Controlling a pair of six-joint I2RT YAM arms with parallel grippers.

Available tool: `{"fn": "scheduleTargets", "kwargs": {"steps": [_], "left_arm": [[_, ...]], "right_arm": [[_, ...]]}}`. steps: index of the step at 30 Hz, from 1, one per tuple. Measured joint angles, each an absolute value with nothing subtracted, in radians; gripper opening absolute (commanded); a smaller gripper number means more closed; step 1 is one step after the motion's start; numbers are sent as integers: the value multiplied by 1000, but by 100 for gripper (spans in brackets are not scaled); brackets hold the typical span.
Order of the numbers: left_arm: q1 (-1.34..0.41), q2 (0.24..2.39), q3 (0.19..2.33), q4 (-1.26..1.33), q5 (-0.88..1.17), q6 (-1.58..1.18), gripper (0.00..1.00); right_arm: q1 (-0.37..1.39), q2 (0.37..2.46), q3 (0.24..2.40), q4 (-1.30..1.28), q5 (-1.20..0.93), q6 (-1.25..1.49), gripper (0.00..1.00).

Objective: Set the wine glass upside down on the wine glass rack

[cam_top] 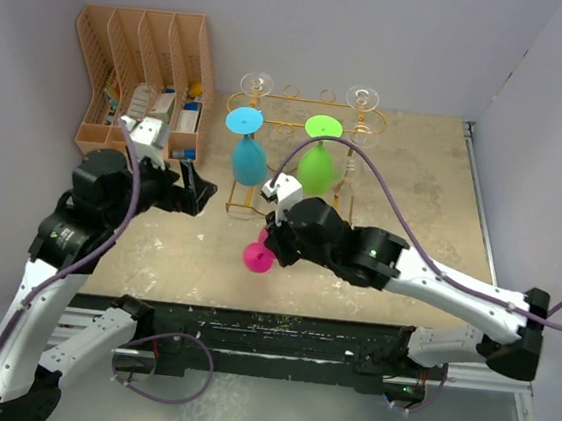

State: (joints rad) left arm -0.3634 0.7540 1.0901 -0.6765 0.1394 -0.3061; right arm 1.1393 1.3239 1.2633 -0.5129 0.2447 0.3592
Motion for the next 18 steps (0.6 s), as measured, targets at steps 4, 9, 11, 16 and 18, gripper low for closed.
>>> {"fn": "scheduleTargets", "kwargs": {"steps": [4,9,11,16,18], "left_arm": [[-363,799,1309,-766,158,-407,100],[-363,797,1487,-822,181,-490,100],[-363,789,1538,-834,174,-501,90],[-363,784,1615,-829,152,-513,91],[-363,795,1639,-834,155,-514,94]], "right_arm": [[1211,1212,1282,-432,209,434,0],[1211,1205,1329,-375,215,490,0],[1220,1205,1329,-353,226,489,0],[1230,1184,1291,-213,270,482,0],[1231,1156,1254,-120,286,434,0]]}}
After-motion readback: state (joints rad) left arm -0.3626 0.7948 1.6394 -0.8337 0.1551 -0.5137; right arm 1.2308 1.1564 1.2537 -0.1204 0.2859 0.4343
